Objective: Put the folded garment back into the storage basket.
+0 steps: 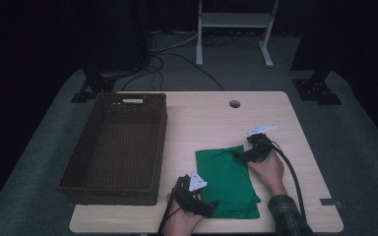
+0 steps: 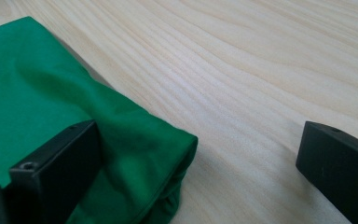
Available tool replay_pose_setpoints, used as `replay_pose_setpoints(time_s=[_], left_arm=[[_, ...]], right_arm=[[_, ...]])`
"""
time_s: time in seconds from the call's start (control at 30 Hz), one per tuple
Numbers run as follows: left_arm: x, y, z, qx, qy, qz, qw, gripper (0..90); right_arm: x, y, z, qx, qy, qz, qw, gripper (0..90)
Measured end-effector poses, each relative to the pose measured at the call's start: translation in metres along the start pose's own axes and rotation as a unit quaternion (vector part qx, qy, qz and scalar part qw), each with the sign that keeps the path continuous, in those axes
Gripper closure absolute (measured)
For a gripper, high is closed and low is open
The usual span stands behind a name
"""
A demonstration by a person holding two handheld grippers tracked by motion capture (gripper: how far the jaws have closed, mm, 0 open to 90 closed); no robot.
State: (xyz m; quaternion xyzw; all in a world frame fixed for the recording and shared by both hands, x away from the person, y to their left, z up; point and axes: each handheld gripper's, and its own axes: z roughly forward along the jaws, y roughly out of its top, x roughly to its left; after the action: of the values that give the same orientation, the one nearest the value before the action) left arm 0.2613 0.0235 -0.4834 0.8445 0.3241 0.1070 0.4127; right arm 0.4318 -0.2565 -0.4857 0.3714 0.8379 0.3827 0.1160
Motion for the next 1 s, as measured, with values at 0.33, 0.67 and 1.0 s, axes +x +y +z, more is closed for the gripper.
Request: replay_pose_setpoints(time_s=[0.33,0.67,1.0], left_arm=[[-0.02,-0.002,0.003,0.022,0.006,0.014,0.9997,0.0],[-0.027,-0.003,0.003,0.037,0.025,0.023,0.9987,0.0],[-0.026,-0.002,-0.005,0.019,0.007,0.021,0.9996,43.3]], right_arm=[[0.0,0.0,0.0,0.0,0.0,0.0,1.0,0.0],[0.0,0.0,0.0,0.0,0.0,0.001,1.0,0.0],[0.001,0.0,0.0,0.0,-0.002,0.002,1.0,0.0]])
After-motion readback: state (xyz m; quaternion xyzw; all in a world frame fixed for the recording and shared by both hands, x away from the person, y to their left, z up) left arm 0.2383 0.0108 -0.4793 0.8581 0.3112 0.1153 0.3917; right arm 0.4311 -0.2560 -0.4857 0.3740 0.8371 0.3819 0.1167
